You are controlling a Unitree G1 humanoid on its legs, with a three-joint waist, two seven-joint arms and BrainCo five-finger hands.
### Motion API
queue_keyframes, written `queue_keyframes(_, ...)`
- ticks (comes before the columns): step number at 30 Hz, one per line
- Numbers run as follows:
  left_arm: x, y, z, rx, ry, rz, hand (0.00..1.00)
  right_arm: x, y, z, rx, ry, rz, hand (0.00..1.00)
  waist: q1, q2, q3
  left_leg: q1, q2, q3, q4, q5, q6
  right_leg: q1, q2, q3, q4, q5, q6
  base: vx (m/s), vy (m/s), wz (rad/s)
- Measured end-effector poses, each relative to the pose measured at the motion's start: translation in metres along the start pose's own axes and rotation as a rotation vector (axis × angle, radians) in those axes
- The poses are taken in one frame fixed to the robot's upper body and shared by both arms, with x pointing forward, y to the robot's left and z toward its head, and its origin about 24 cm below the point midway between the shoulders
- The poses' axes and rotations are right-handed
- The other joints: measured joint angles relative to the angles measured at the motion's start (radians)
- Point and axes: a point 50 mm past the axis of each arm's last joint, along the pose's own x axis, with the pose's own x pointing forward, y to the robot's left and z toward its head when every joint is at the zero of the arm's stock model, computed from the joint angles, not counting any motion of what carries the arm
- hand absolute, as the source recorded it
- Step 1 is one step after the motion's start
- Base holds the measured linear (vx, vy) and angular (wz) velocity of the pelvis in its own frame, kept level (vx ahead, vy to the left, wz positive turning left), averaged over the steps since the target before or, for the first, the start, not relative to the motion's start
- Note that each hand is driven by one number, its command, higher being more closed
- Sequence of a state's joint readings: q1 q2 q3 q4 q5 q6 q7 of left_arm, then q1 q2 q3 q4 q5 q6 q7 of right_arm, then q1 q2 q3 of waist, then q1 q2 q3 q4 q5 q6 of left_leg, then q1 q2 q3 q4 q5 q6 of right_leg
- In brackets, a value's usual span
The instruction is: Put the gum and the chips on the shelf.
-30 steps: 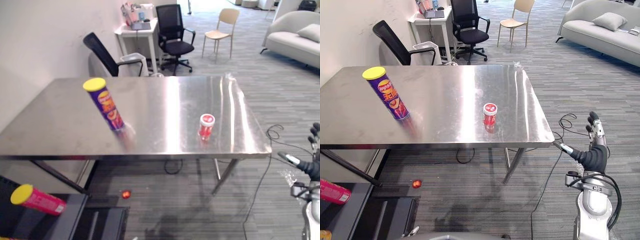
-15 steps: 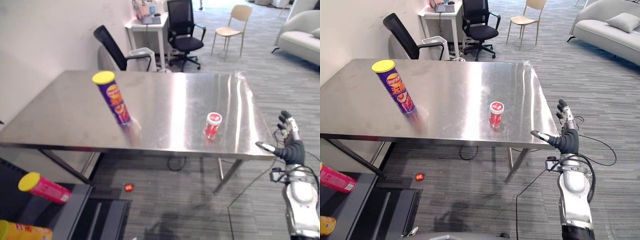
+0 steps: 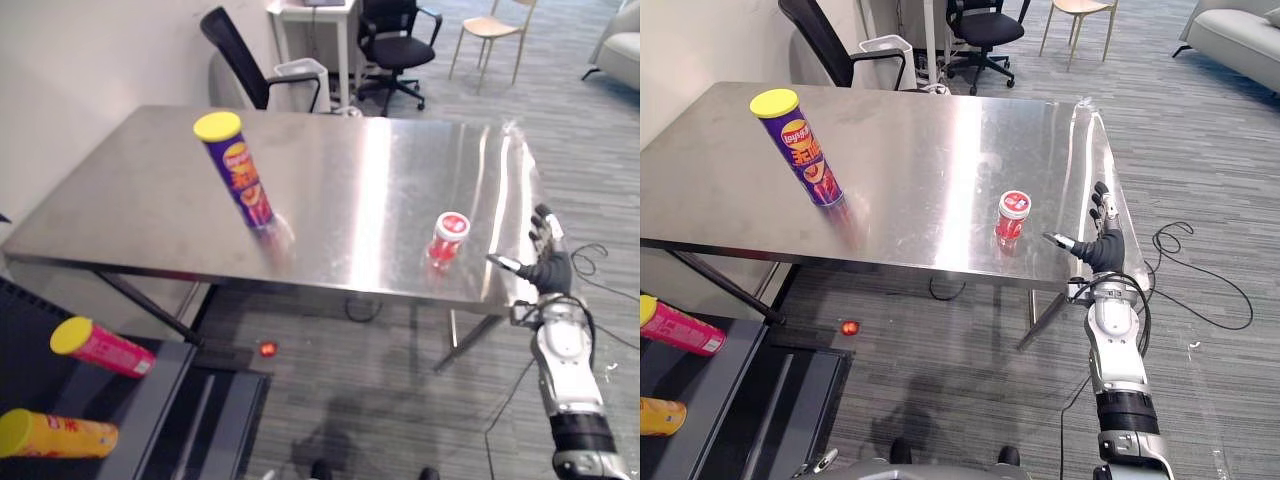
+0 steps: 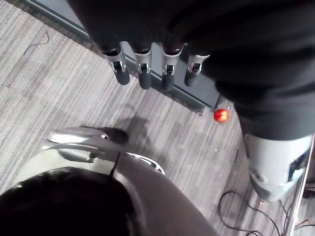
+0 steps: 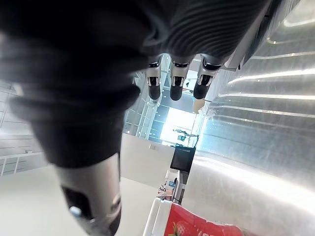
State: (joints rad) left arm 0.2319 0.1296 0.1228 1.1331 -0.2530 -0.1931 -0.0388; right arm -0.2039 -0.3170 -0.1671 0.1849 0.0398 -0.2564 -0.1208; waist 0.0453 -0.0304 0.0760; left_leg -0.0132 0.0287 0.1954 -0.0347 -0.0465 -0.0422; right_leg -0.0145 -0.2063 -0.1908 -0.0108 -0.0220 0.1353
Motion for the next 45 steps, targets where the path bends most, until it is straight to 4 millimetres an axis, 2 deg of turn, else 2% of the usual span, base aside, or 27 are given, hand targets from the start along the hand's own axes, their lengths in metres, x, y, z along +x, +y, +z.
queue_keyframes(7,0.001,-0.001,0.003,0.007,-0.011,0.007,0.00,0.015,0.019,0.003,0.019,-0.004,0.052,0.00,0.014,0.000,0.031,-0.002,0.000,-0.012,-0.008,0.010,0.000,0.001,0.000,-0.014,0.003,0.001,-0.002,0.00,-0.012,0.05)
queue_keyframes(13,0.002,-0.003,0.008,0.008,-0.030,0.007,0.00,0.021,0.037,0.011,0.052,-0.032,0.095,0.00,0.024,-0.002,0.061,-0.002,-0.001,-0.015,-0.021,0.023,0.004,-0.003,0.000,-0.018,0.004,0.019,-0.008,-0.02,-0.004,0.02)
queue_keyframes(19,0.002,-0.002,0.008,0.008,-0.031,0.011,0.00,0.021,0.046,0.013,0.066,-0.033,0.115,0.00,0.042,-0.011,0.071,-0.002,-0.008,-0.016,-0.055,0.049,0.008,-0.016,-0.003,-0.019,-0.002,0.029,-0.006,-0.02,0.004,0.00)
queue_keyframes(23,0.002,-0.002,0.008,0.027,-0.032,0.008,0.00,0.025,0.054,0.018,0.087,-0.046,0.126,0.00,0.042,-0.012,0.077,-0.002,-0.008,-0.016,-0.058,0.054,0.008,-0.017,-0.003,-0.019,-0.004,0.030,-0.006,-0.01,-0.005,0.00)
queue_keyframes(38,0.003,-0.004,0.012,0.038,-0.037,0.009,0.00,0.033,0.057,0.014,0.084,-0.011,0.099,0.00,0.045,-0.009,0.104,-0.002,-0.008,-0.013,-0.059,0.057,0.006,-0.016,-0.001,-0.014,-0.010,0.030,-0.005,0.00,0.000,0.00)
queue_keyframes(39,0.003,-0.004,0.012,0.039,-0.036,0.009,0.00,0.034,0.056,0.012,0.084,0.001,0.092,1.00,0.047,-0.009,0.104,-0.002,-0.008,-0.013,-0.059,0.057,0.006,-0.016,-0.001,-0.014,-0.010,0.030,-0.005,0.00,0.000,0.00)
queue_keyframes(45,0.004,-0.005,0.014,0.045,-0.040,0.007,0.00,0.039,0.054,0.015,0.117,-0.001,0.042,1.00,0.049,-0.006,0.115,-0.004,-0.007,-0.010,-0.060,0.057,0.006,-0.016,0.001,-0.010,-0.020,0.043,-0.007,-0.01,-0.003,-0.01)
